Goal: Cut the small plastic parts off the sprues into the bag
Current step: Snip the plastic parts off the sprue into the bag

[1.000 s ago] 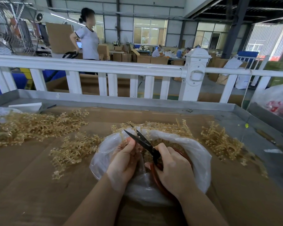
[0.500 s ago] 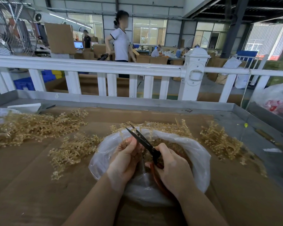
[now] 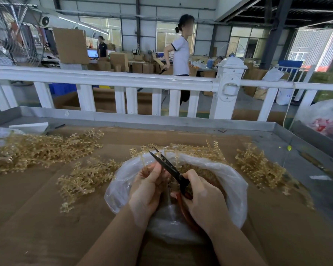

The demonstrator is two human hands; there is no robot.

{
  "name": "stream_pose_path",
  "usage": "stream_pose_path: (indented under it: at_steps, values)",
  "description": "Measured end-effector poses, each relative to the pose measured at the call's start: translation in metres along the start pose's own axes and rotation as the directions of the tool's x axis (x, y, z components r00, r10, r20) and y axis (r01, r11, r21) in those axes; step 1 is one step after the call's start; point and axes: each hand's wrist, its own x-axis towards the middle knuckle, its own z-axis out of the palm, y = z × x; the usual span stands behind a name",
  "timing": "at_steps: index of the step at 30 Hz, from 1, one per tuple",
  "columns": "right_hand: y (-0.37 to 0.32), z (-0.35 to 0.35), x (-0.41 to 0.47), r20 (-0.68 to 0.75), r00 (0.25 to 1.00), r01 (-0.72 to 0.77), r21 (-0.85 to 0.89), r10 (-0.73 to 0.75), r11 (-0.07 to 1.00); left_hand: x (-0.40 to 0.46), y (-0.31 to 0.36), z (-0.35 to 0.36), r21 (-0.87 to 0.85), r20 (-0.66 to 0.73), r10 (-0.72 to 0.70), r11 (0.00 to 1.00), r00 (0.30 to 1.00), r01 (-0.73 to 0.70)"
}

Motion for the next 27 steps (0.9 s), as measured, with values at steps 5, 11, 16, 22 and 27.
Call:
stream_pose_path:
  at_steps: [5,11,16,22,27]
  values:
    - [-0.0001,-0.0005,0.0003,-0.018,1.000,0.003,-0.011,-0.003,1.000,-0.0010,0.0010,0.0001,-0.020,-0.004,0.002,1.000,1.000,-0.002]
    - [0.0010,0.0008,0.0008,-0.016,1.000,0.001,0.017,0.000,1.000,-0.0019,0.0019,0.0019,-0.004,0.039,0.005,1.000,0.999,-0.005]
    - [-0.0004,0.0012,0.0001,-0.024,1.000,0.001,0.012,-0.001,1.000,-0.0031,0.0007,0.0042,-0.009,0.006,0.027,1.000,1.000,-0.027]
    - [0.0047,0.0003,-0.0013,-0.069,0.995,-0.068,-0.025,0.066,0.997,-0.0034,0.0021,0.0052,-0.060,-0.038,0.055,0.997,0.998,-0.058]
    - [0.0050,0.0005,-0.0004,-0.069,0.995,-0.081,-0.055,0.077,0.995,-0.0018,0.0048,0.0041,-0.090,-0.076,0.007,0.996,0.997,-0.014]
